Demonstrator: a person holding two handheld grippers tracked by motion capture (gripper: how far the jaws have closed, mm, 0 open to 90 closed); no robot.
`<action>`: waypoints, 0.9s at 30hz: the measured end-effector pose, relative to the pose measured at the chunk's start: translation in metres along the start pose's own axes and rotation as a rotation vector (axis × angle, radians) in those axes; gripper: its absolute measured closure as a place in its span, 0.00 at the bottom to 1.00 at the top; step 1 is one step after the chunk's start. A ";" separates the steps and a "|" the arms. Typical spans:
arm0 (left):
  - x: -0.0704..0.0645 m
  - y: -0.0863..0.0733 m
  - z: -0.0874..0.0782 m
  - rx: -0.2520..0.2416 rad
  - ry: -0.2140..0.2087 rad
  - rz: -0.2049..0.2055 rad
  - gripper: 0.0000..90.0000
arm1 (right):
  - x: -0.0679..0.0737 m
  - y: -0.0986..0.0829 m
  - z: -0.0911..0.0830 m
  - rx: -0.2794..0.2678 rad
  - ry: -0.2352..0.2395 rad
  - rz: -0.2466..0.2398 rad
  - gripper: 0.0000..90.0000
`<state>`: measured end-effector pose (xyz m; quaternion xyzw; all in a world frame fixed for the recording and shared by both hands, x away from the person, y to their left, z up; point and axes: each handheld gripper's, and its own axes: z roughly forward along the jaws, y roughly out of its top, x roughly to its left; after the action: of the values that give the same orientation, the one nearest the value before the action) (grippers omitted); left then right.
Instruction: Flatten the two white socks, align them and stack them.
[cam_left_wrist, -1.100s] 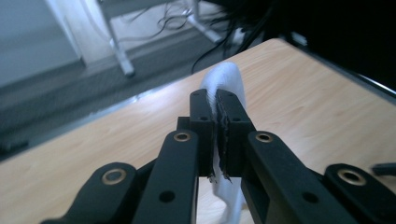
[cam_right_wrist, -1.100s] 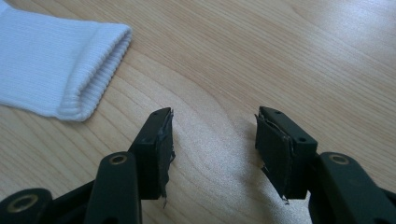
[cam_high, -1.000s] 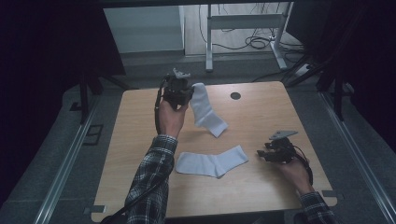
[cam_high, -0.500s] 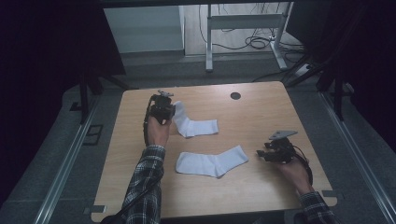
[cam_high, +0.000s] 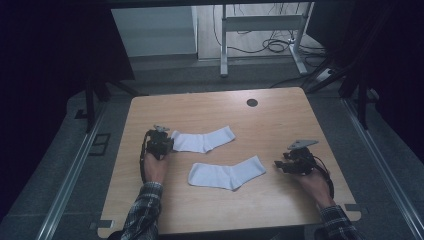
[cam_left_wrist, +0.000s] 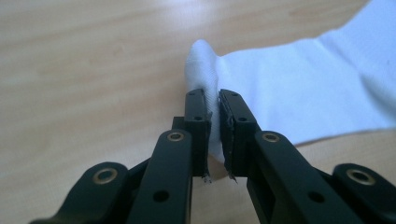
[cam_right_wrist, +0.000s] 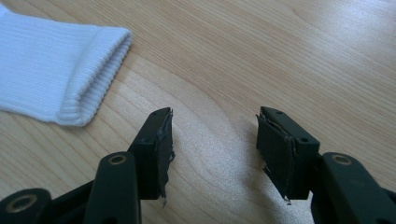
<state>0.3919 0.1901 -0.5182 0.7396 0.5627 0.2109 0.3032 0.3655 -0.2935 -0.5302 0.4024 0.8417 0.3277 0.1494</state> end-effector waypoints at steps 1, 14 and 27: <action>0.000 -0.006 -0.001 -0.003 -0.003 -0.001 0.91 | 0.000 0.000 0.000 -0.001 -0.001 0.001 0.50; 0.005 -0.034 -0.016 -0.100 -0.048 0.023 0.57 | 0.002 0.000 0.001 -0.002 -0.016 0.014 0.49; 0.002 -0.036 0.002 -0.043 -0.015 0.080 0.42 | 0.003 0.011 -0.003 -0.003 0.010 0.034 0.49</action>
<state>0.3684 0.1981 -0.5441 0.7564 0.5256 0.2294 0.3145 0.3686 -0.2874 -0.5210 0.4148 0.8350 0.3333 0.1403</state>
